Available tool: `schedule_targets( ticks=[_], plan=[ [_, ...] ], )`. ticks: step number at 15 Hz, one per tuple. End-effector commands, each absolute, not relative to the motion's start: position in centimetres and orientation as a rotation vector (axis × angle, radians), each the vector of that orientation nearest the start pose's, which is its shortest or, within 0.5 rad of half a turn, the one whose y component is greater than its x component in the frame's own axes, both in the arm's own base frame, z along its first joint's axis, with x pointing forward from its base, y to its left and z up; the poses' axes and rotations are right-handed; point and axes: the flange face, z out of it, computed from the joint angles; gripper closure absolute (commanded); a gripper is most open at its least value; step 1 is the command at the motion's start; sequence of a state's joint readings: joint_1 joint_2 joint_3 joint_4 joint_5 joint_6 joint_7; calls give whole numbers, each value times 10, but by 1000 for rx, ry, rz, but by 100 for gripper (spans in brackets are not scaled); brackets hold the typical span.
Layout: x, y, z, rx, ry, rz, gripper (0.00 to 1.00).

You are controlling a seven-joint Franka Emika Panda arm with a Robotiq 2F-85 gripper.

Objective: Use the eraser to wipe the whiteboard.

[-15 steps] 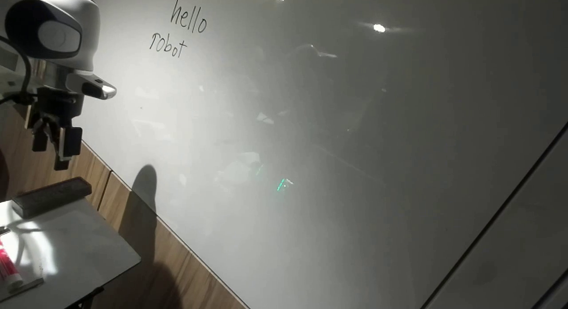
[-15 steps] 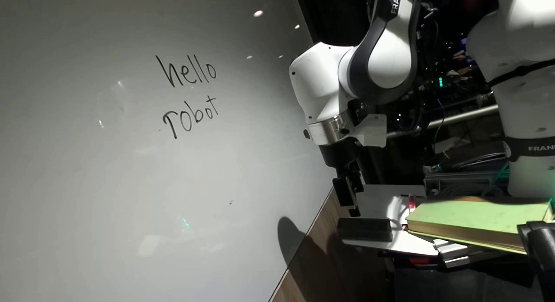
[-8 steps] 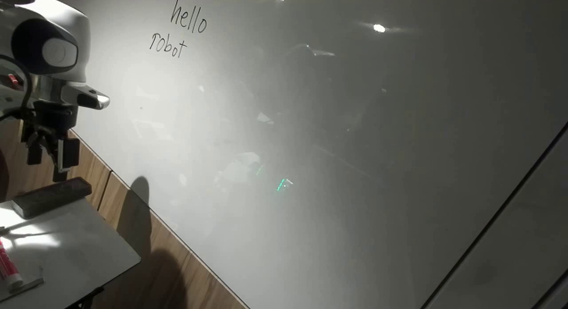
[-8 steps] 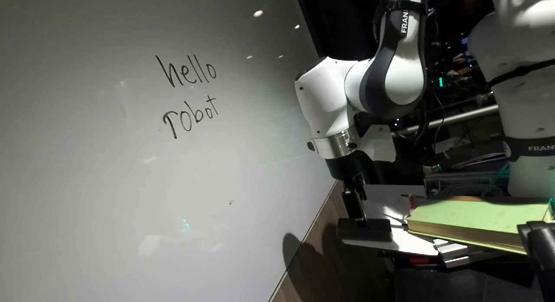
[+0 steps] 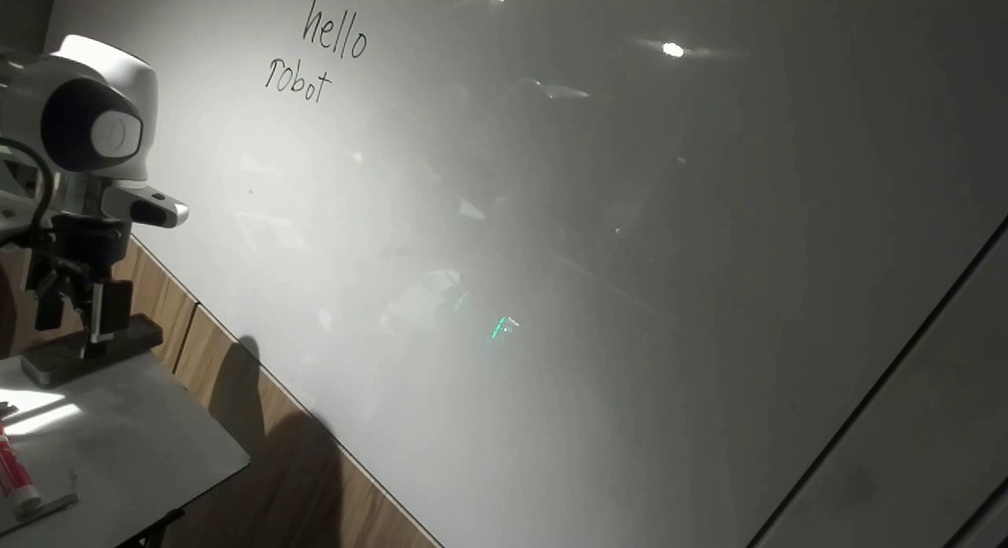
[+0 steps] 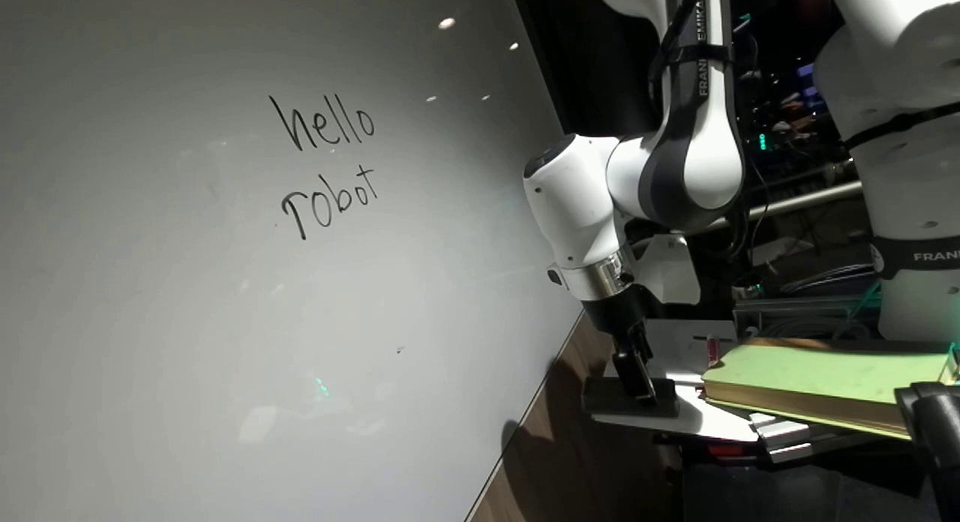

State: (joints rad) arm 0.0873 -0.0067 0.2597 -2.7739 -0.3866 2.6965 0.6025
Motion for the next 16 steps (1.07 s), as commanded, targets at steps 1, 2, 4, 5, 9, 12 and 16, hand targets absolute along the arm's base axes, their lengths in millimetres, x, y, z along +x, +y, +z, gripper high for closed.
schedule_targets(
  ticks=[1, 2, 4, 5, 9, 12, 16],
  plan=[
    [351, 138, 202, -3305, -145, -25, 28],
    [351, 136, 201, -3305, -140, -17, 31],
    [352, 132, 198, -3303, -129, -3, 47],
    [353, 131, 197, -3302, -121, 2, 55],
    [353, 125, 194, -3302, -99, 20, 72],
    [353, 128, 197, -3307, -99, 16, 72],
    [367, 135, 226, -3296, -89, -39, 72]
  ],
)
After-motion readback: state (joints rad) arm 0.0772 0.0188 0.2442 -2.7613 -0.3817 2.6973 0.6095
